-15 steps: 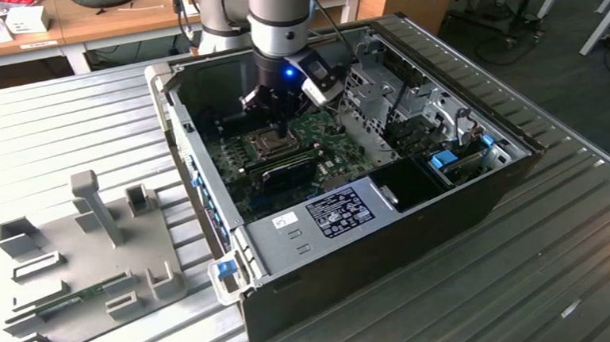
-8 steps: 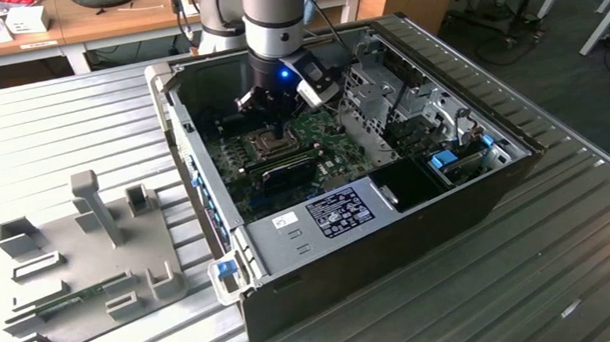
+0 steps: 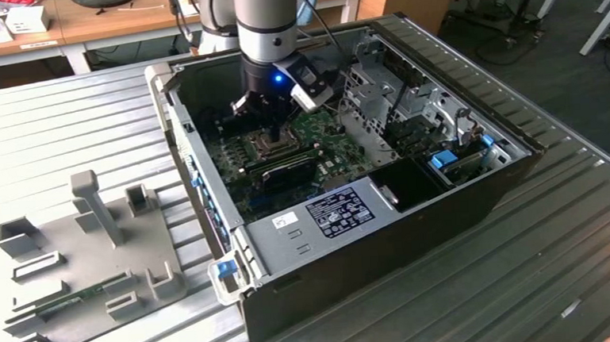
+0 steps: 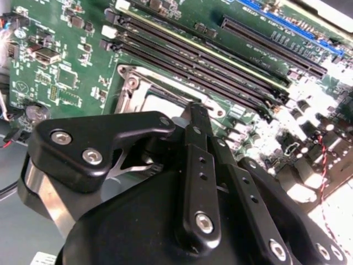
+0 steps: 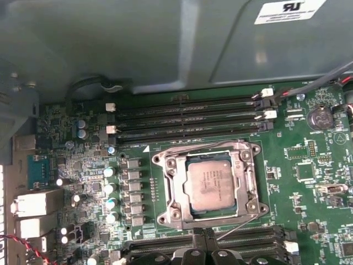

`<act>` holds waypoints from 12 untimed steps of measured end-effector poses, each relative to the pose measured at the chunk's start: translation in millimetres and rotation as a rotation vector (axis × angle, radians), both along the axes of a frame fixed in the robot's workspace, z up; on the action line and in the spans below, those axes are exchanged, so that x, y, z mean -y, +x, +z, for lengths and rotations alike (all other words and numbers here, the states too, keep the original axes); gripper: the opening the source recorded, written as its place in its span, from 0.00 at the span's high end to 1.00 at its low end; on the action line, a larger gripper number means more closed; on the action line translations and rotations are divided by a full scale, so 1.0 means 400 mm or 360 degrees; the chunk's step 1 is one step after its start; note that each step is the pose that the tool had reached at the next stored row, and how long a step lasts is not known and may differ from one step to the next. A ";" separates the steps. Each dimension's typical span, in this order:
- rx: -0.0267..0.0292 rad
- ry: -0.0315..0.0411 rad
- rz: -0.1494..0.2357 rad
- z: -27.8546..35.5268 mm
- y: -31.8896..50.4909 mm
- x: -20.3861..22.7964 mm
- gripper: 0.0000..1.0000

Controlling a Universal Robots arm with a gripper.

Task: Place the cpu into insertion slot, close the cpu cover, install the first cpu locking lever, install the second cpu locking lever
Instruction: 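Install the second cpu locking lever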

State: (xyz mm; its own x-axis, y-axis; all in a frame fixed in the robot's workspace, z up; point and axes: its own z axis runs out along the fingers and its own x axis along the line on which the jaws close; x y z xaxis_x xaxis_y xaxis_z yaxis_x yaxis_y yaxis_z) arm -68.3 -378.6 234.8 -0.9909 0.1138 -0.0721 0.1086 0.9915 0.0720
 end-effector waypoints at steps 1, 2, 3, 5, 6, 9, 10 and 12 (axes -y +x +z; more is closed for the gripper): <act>0.00013 0.0000 0.0000 -0.002 -0.002 0.000 0.90; 0.00020 0.0000 0.0000 -0.003 -0.003 0.000 0.90; 0.00019 -0.0001 0.0000 -0.003 -0.003 0.000 0.90; 0.00022 0.0000 0.0000 -0.003 -0.003 0.000 0.90; 0.00022 0.0000 0.0000 -0.004 -0.003 0.000 0.90; 0.00022 0.0000 0.0000 -0.004 -0.003 0.000 0.90; 0.00022 0.0000 0.0000 -0.004 -0.003 0.000 0.90; 0.00022 0.0000 0.0000 -0.005 -0.003 0.000 0.90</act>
